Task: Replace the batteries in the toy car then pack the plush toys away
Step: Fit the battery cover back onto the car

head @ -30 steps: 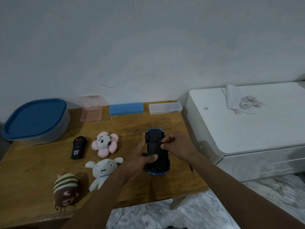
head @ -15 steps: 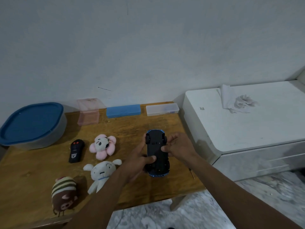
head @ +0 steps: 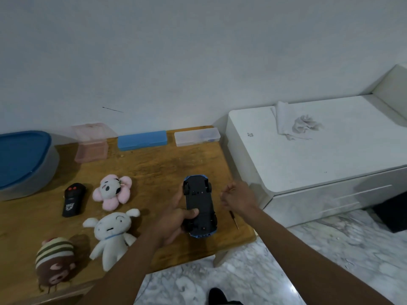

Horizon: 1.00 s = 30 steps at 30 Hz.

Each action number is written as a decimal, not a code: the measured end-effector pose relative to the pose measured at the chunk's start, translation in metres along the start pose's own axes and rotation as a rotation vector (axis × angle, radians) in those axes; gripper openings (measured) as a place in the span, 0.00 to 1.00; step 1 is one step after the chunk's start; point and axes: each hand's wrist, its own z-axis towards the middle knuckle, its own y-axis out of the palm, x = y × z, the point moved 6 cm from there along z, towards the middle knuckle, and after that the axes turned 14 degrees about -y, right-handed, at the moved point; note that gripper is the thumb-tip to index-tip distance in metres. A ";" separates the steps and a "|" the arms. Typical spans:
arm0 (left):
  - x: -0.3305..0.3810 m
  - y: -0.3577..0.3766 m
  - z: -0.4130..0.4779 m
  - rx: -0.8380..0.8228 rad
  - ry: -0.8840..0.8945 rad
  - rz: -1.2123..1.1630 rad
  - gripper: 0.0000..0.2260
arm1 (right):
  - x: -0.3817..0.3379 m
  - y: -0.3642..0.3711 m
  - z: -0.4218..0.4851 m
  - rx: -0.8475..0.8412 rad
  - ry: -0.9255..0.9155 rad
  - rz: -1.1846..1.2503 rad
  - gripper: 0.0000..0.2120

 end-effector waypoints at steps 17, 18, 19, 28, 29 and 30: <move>-0.023 0.006 0.010 0.113 -0.052 -0.060 0.41 | 0.045 0.004 0.014 -0.252 -0.136 -0.518 0.09; -0.020 0.006 0.008 0.123 -0.038 -0.051 0.40 | 0.041 0.003 0.016 -0.241 -0.134 -0.471 0.10; -0.016 0.005 0.007 0.131 -0.021 -0.038 0.40 | 0.032 0.000 0.018 -0.211 -0.132 -0.394 0.11; 0.043 0.000 -0.015 0.149 0.140 0.052 0.37 | -0.108 -0.051 0.009 0.137 -0.409 0.456 0.09; 0.049 0.001 -0.018 0.146 0.150 0.065 0.36 | -0.117 -0.050 0.006 0.129 -0.448 0.476 0.10; 0.055 0.002 -0.020 0.148 0.162 0.080 0.35 | -0.124 -0.049 0.003 0.123 -0.475 0.492 0.10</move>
